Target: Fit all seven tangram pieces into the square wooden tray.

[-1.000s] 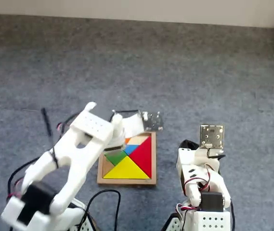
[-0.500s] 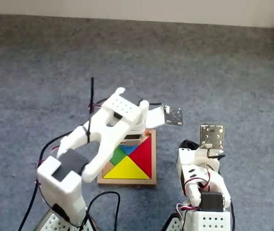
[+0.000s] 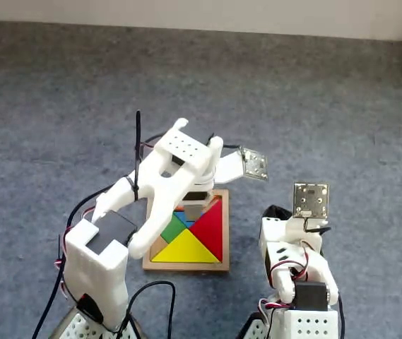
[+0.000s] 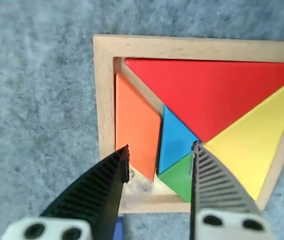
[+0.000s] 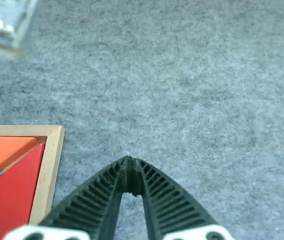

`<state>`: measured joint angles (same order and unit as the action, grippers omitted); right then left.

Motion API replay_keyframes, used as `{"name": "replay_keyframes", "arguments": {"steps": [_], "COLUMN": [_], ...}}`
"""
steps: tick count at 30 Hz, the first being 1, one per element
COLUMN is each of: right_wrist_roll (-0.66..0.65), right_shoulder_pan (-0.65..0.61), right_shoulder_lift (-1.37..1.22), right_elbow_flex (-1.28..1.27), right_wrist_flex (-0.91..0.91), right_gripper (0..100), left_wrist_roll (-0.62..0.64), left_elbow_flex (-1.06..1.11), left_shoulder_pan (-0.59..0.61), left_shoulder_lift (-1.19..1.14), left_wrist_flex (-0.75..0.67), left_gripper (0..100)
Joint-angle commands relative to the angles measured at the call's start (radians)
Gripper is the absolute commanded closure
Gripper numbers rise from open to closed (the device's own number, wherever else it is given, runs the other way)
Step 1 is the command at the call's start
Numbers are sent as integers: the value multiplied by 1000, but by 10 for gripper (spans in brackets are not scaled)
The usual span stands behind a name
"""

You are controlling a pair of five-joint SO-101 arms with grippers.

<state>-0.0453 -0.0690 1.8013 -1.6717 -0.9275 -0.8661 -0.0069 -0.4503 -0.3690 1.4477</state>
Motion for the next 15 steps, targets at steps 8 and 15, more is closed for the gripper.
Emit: {"name": "replay_keyframes", "arguments": {"steps": [8,15], "right_wrist_roll": [9,9], "right_shoulder_pan": [18,18], "right_shoulder_lift": [2,2], "right_elbow_flex": [-94,-94], "right_wrist_flex": [18,18], "right_gripper": [993,993], "left_wrist_roll": [123,157], "left_elbow_flex": [-251,-266], "left_shoulder_pan": [162,361], "left_shoulder_lift": [13,7], "left_wrist_flex": [140,164], "left_gripper": [793,790]}}
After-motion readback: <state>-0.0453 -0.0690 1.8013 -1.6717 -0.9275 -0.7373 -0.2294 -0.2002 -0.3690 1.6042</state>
